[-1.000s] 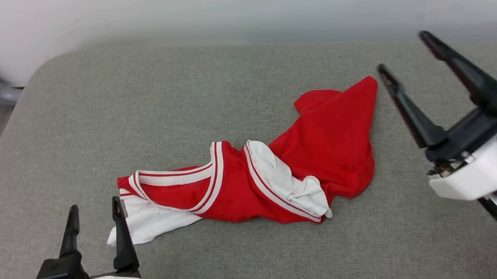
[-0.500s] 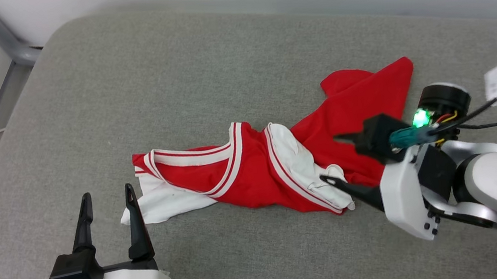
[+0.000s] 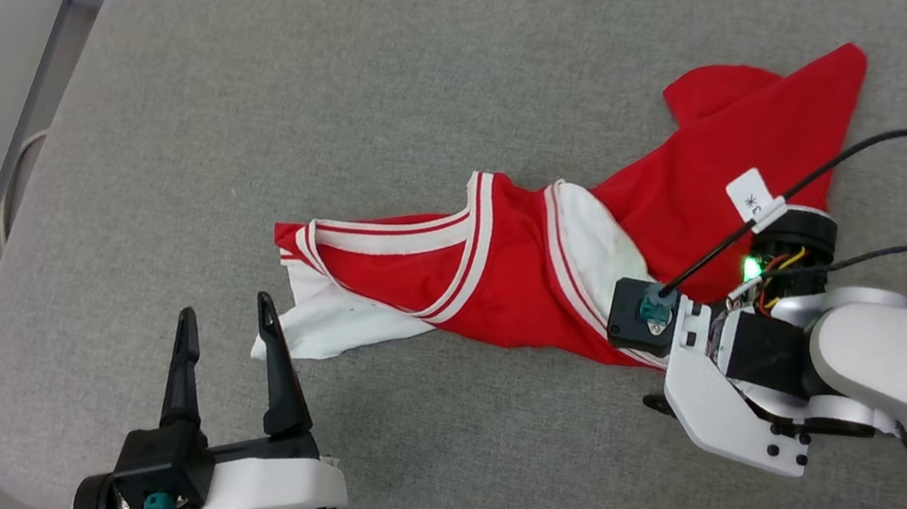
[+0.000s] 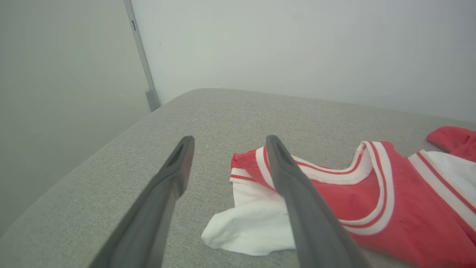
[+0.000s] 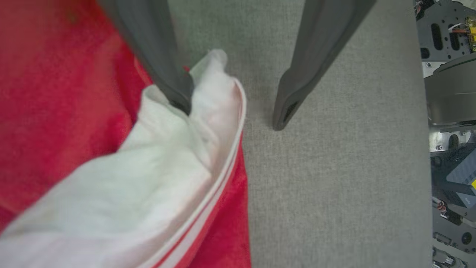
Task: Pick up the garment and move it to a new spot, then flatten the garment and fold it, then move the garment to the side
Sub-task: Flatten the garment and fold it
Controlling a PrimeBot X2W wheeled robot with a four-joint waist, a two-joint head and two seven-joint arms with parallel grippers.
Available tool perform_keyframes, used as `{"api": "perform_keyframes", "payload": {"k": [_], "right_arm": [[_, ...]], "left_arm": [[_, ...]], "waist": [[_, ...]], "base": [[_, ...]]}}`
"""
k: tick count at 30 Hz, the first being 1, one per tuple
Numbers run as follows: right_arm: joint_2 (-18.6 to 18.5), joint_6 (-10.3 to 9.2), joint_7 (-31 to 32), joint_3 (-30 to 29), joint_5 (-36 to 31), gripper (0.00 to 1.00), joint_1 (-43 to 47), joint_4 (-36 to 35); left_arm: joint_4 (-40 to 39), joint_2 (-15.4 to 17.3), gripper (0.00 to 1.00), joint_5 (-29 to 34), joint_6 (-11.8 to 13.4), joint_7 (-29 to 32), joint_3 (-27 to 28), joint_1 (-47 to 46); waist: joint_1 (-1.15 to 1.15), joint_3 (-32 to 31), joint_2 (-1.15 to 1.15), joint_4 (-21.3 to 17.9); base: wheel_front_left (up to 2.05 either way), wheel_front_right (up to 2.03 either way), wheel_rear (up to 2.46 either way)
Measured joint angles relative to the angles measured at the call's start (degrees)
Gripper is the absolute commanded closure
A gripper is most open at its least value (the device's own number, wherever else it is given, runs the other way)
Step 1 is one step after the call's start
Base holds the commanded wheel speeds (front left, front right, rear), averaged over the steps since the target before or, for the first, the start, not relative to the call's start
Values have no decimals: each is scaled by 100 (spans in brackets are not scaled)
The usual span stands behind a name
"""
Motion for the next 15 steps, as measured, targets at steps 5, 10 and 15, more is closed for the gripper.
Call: {"api": "perform_keyframes", "payload": {"k": [5, 10, 15], "right_arm": [[-14, -1, 378, -56, -198, 0, 171, 111], [-64, -1, 426, -107, -364, 24, 212, 121], [-68, -2, 79, -105, -506, 100, 176, 198]], "left_arm": [[26, -37, 0, -1, -8, 1, -35, -113], [37, -43, 0, -143, 86, 1, -114, -153], [51, -44, 0, -181, 156, 1, -141, -187]], "waist": [[0, 251, 0, 171], [0, 383, 0, 261], [0, 386, 0, 191]], "base": [[0, 0, 0], [0, 0, 0], [0, 0, 0]]}}
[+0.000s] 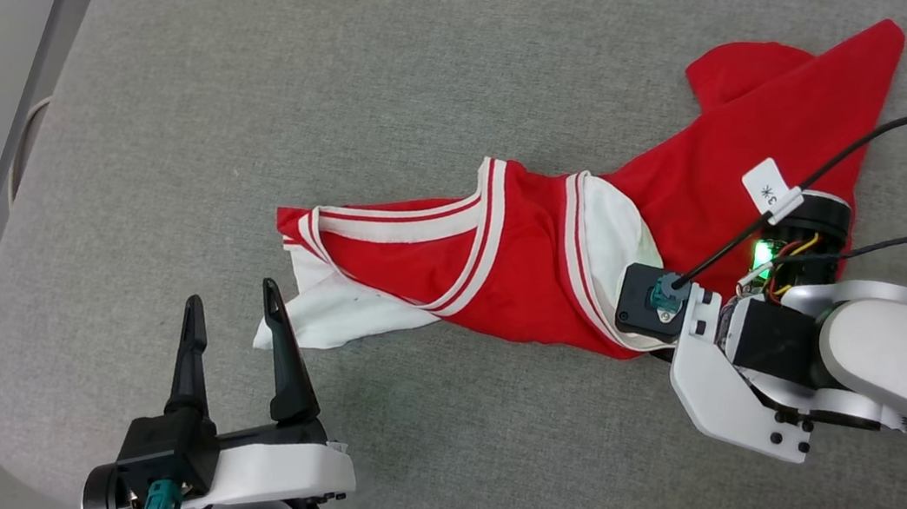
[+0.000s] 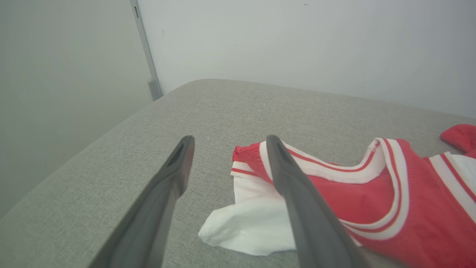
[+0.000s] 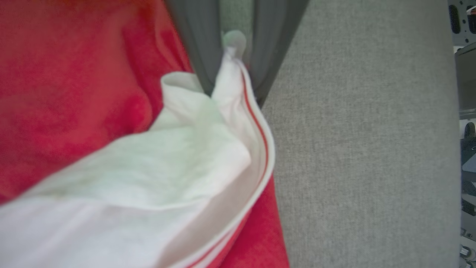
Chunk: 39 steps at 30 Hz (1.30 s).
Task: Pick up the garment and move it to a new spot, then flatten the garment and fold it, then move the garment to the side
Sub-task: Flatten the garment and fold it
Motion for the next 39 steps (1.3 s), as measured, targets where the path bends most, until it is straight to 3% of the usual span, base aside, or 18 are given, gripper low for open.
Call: {"api": "perform_keyframes", "payload": {"k": [7, 19, 27, 33, 39], "right_arm": [[81, 1, -795, 83, -53, 100, -66, 18], [127, 2, -3009, 7, 190, 100, -307, -125], [-202, 3, -3816, -1059, -302, 100, 287, 73], [-479, 3, -3941, -2293, -469, 100, 1253, 378], [-560, 2, -4081, -3376, -224, 100, 2459, 1020]], "left_arm": [[25, -5, 0, 62, -5, 0, 68, -18], [36, -5, 0, 367, -225, 0, 525, 336], [29, -5, 0, 464, -308, 0, 716, 593], [60, -7, 0, 498, -367, -1, 808, 684], [75, -8, 0, 497, -366, -1, 764, 700]], "waist": [[0, -134, 0, -210], [0, -732, 0, -892], [-1, -1079, 0, -1502], [-1, -1231, 0, -1930], [-1, -1296, 0, -2178]], "base": [[0, 0, 0], [0, 0, 0], [0, 0, 0], [0, 0, 0], [0, 0, 0]]}}
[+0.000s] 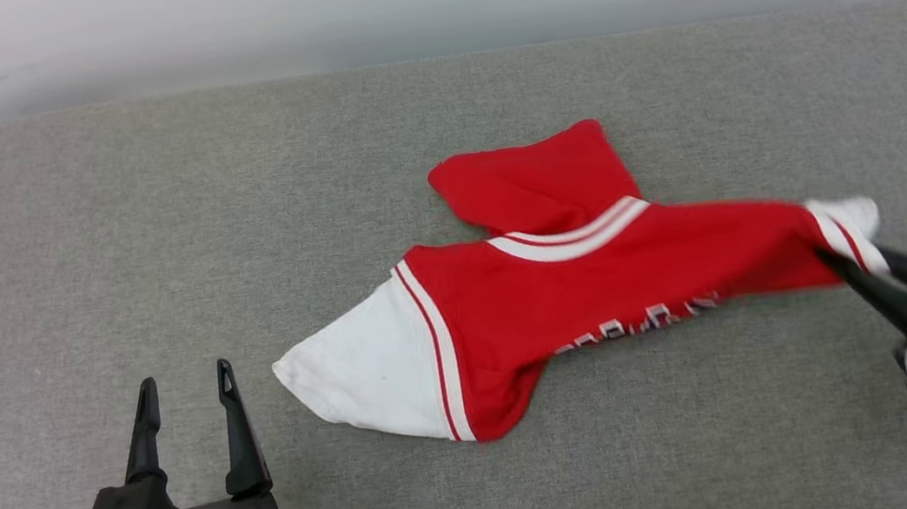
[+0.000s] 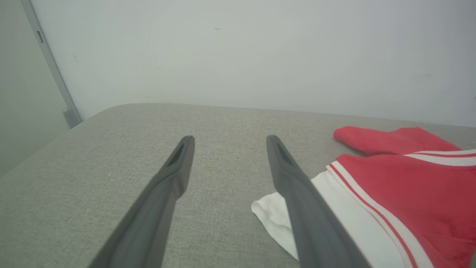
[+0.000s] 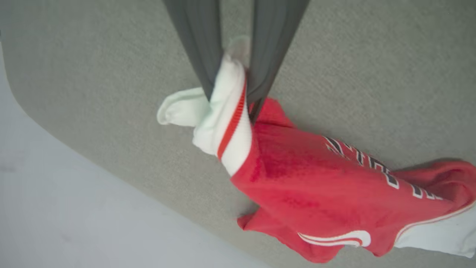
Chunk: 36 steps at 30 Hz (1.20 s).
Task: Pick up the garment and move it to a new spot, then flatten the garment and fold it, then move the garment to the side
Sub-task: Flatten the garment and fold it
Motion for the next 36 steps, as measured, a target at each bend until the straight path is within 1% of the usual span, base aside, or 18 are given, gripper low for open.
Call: {"api": "perform_keyframes", "payload": {"k": [2, 5, 9, 11, 13, 17, 18, 19, 20, 21, 25, 27, 32, 36], "right_arm": [[-23, 2, -49, -171, -138, 100, 388, 237], [51, 1, -165, -506, -8, 100, 946, 573], [249, 1, -270, -773, 108, 100, 1640, 910], [417, 1, -272, -848, 289, 100, 1939, 1014], [533, -1, -312, -922, 375, 100, 2162, 1126], [692, 0, -412, -1063, 445, 100, 2293, 1295], [778, -1, -453, -1128, 524, 98, 2331, 1303], [873, -1, -504, -1199, 600, 50, 2360, 1307], [935, -1, -579, -1276, 617, 50, 2387, 1304], [975, -1, -682, -1362, 606, 0, 2391, 1295], [1148, 1, -1061, -1807, 475, 0, 2503, 1177], [1222, 1, -1210, -2156, 353, 0, 2537, 1022], [1475, 1, -1371, -3081, -76, 0, 2760, 405], [1612, 1, -1304, -3797, -488, 0, 2821, -227]], "left_arm": [[5, 1, 0, 0, -1, 0, -14, 0], [13, 0, 0, 1, -11, 0, -10, 5], [42, 1, 0, 1, -43, 0, 59, 46], [55, 1, 0, 1, -53, 0, 73, 46], [63, 1, 0, 1, -69, 0, 82, 47], [60, 1, 0, 1, -67, 1, 92, 58], [64, 1, 0, 2, -67, 0, 93, 67], [71, 1, 0, 2, -67, 0, 102, 73], [74, 1, 0, 3, -67, 0, 112, 77], [75, 1, 0, 7, -67, 0, 119, 84], [94, 1, 0, 13, -71, 0, 126, 155], [93, 1, 0, 43, -77, 1, 126, 164], [55, 2, 0, 54, -78, 0, 132, 200], [32, 2, 0, 59, -91, 0, 135, 242]], "waist": [[0, 7, 0, -18], [0, 22, 0, -21], [0, 32, 0, -1], [0, 32, 0, 15], [0, 29, 0, 31], [0, 19, 0, 27], [-1, 10, 0, 23], [0, -5, 0, 16], [-1, -25, 0, 7], [0, -46, 0, -2], [0, -140, 0, -30], [0, -189, 0, -42], [0, -286, 0, -73], [0, -344, 0, -86]], "base": [[0, 0, 0], [0, 0, 0], [0, 0, 0], [0, 0, 0], [0, 0, 0], [0, 0, 0], [0, 0, 0], [0, 0, 0], [0, 0, 0], [0, 0, 0], [0, 0, 0], [0, 0, 0], [0, 0, 0], [0, 0, 0]]}}
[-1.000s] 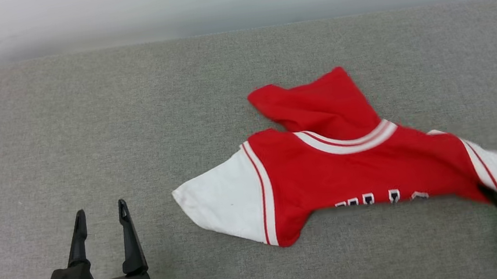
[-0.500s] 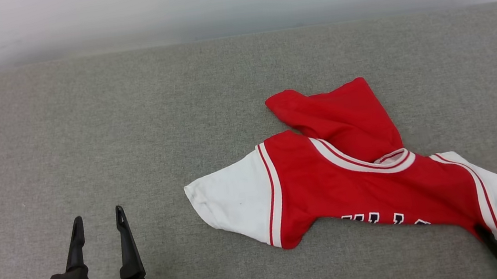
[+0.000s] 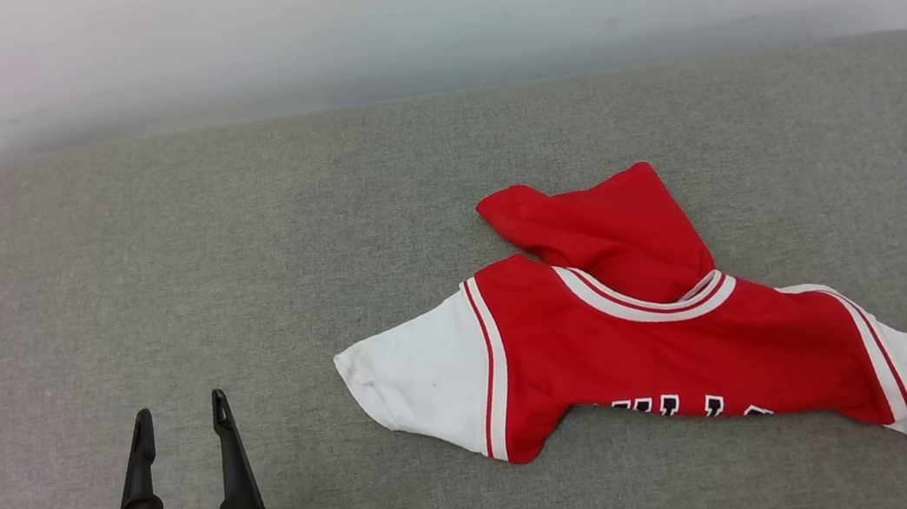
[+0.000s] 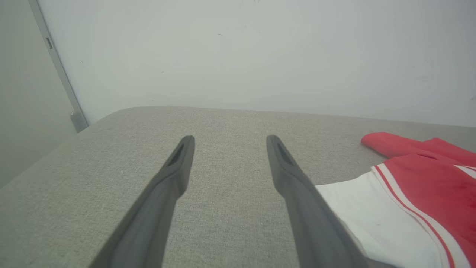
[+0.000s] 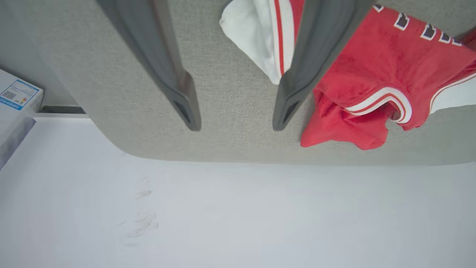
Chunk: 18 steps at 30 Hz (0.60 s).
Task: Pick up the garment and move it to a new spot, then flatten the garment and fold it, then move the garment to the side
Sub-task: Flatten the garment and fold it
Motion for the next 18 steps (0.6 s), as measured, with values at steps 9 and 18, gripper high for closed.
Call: {"api": "perform_keyframes", "payload": {"k": [9, 18], "right_arm": [[-734, -1, 1569, -342, -198, 0, -500, -615], [-1979, 0, 4041, 983, 1027, 0, -715, -603]], "left_arm": [[-71, -1, 0, 4, 21, 1, -43, 47], [-116, 0, 0, 42, -27, 0, -125, -150]], "waist": [[0, 41, 0, -7], [0, 310, 0, 142]], "base": [[0, 0, 0], [0, 0, 0]]}}
